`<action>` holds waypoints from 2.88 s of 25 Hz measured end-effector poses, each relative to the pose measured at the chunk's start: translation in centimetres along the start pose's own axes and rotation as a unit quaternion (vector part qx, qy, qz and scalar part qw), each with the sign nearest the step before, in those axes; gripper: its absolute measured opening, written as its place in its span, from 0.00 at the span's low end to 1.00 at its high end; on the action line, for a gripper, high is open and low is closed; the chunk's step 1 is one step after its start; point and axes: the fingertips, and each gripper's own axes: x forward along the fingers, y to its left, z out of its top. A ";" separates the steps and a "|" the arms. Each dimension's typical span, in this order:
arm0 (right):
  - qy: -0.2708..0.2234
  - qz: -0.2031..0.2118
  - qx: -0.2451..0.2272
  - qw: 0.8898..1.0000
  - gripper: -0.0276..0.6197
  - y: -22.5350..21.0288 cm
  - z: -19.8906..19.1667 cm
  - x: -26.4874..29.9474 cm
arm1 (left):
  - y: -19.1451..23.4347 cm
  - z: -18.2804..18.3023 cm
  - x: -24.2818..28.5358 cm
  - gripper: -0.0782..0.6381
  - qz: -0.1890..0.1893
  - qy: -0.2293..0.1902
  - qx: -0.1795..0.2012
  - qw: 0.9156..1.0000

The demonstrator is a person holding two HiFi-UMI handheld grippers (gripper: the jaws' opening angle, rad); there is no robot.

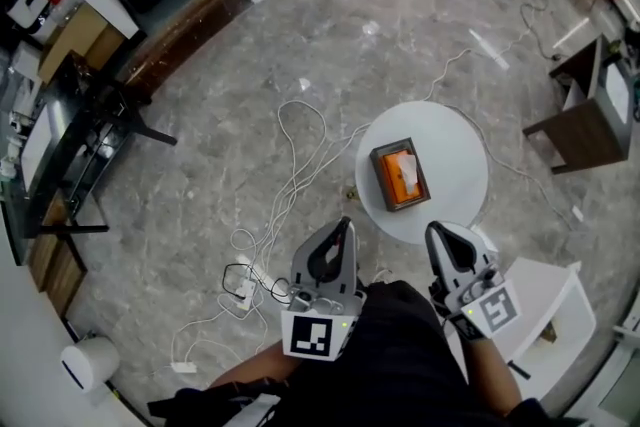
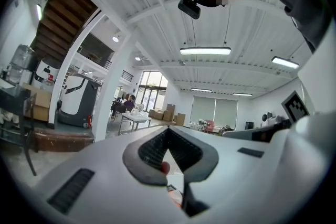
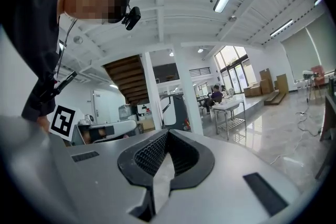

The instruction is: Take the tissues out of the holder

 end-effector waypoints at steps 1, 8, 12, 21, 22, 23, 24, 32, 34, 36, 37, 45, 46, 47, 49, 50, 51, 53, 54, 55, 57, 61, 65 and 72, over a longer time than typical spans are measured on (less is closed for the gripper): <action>0.006 -0.008 -0.008 1.000 0.05 -0.4 0.0 0.1 | -0.1 0.1 0.3 0.11 0.000 0.000 -0.002 1.000; 0.030 -0.012 -0.068 0.997 0.05 -1.1 -0.9 -0.8 | -2.0 -0.4 1.6 0.11 -0.011 0.005 -0.008 1.000; 0.029 0.000 -0.055 0.998 0.05 -1.1 -1.3 -0.2 | -2.2 -0.7 2.4 0.11 -0.003 0.008 -0.009 1.000; 0.021 -0.004 -0.050 0.999 0.05 -4.3 0.1 0.4 | -3.5 -1.7 5.7 0.11 -0.001 0.015 -0.030 0.999; 0.019 -0.011 -0.044 0.999 0.05 -4.8 0.2 0.4 | -3.8 -1.7 6.0 0.11 -0.002 0.014 -0.027 1.000; 0.016 -0.017 -0.040 0.999 0.05 -5.4 0.4 0.3 | -4.1 -1.7 6.3 0.11 -0.003 0.013 -0.025 1.000; 0.011 -0.023 -0.037 0.999 0.05 -5.9 0.6 0.3 | -4.4 -1.7 6.7 0.11 -0.005 0.011 -0.021 1.000; -0.030 -0.063 -0.035 0.997 0.05 -8.6 1.9 0.5 | -6.0 -1.5 8.9 0.11 -0.010 0.001 0.039 0.999; -0.040 -0.077 -0.039 0.995 0.05 -9.1 2.1 0.6 | -6.2 -2.0 9.5 0.11 -0.009 0.009 0.058 0.998; -0.047 -0.090 -0.043 0.994 0.05 -9.7 2.2 0.7 | -6.4 -2.4 9.9 0.11 -0.007 0.015 0.062 0.998; -0.049 -0.093 -0.044 0.994 0.05 -9.9 2.2 0.8 | -6.5 -2.4 10.1 0.11 -0.007 0.016 0.063 0.998; -0.057 -0.099 -0.033 0.993 0.05 -11.6 1.9 0.6 | -8.1 -2.6 11.8 0.11 -0.016 0.009 0.089 0.996; -0.057 -0.099 -0.033 0.993 0.05 -11.9 1.8 0.5 | -8.5 -2.6 12.0 0.11 -0.020 0.007 0.094 0.995; -0.057 -0.098 -0.032 0.993 0.05 -12.1 1.8 0.4 | -8.8 -2.6 12.0 0.11 -0.023 0.005 0.097 0.995; -0.059 -0.098 -0.032 0.993 0.05 -12.5 1.8 0.2 | -9.1 -2.6 12.1 0.11 -0.024 0.002 0.093 0.995; -0.062 -0.098 -0.033 0.993 0.05 -12.6 1.9 0.0 | -9.3 -2.7 12.1 0.11 -0.023 0.002 0.090 0.996; -0.064 -0.098 -0.034 0.993 0.05 -12.8 2.0 -0.1 | -9.5 -2.7 12.1 0.11 -0.023 0.001 0.092 0.996; -0.065 -0.095 -0.037 0.993 0.05 -13.1 2.1 -0.4 | -10.0 -2.7 12.2 0.11 -0.022 -0.004 0.099 0.995; -0.061 -0.092 -0.039 0.993 0.05 -13.2 1.9 -0.5 | -10.2 -2.8 12.3 0.11 -0.019 -0.006 0.096 0.995; -0.052 -0.087 -0.040 0.994 0.05 -13.3 1.5 -0.5 | -10.5 -3.0 12.2 0.11 -0.014 -0.008 0.089 0.996; -0.025 -0.084 -0.035 0.996 0.05 -13.6 -0.1 -0.6 | -10.9 -3.8 11.9 0.11 -0.011 -0.005 0.083 0.996; -0.002 -0.087 -0.009 0.996 0.05 -14.3 -1.9 -0.6 | -11.4 -4.8 11.8 0.11 -0.016 0.000 0.074 0.997; 0.031 -0.081 -0.005 0.996 0.05 -14.1 -2.8 0.0 | -11.8 -4.4 12.4 0.11 -0.041 -0.001 0.062 0.997; 0.040 -0.091 -0.012 0.995 0.05 -14.6 -3.1 0.4 | -12.1 -4.9 12.7 0.11 -0.051 0.007 0.076 0.996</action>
